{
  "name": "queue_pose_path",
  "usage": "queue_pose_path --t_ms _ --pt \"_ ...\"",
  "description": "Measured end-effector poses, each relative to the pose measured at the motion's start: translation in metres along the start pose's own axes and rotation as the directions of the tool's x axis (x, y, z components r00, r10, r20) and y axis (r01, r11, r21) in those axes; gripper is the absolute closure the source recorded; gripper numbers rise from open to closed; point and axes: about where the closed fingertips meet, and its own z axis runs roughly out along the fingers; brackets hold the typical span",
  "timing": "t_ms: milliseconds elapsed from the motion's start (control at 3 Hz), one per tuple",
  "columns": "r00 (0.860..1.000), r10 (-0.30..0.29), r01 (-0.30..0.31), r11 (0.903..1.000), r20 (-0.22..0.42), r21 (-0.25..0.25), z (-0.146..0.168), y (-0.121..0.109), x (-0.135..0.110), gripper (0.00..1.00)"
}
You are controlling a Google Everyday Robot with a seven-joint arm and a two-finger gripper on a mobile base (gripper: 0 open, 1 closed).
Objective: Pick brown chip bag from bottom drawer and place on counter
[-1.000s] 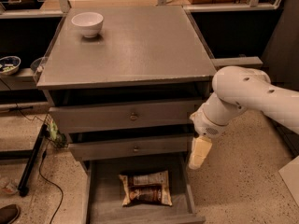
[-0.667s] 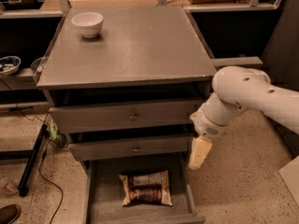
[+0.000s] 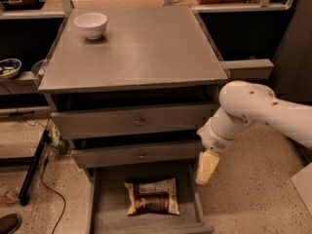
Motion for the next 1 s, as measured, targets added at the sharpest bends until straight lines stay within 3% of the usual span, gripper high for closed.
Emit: queue_pose_path --t_ms 333,667,1000 --pt "1.000 0.017 -0.017 0.9992 0.000 -0.036 0.029 -0.003 0.011 0.00" --pt "1.000 0.014 -0.014 0.9995 -0.011 -0.027 0.030 -0.001 0.012 0.00" --pt "0.998 -0.007 0.011 0.9983 -0.055 0.057 0.040 0.011 0.014 0.00"
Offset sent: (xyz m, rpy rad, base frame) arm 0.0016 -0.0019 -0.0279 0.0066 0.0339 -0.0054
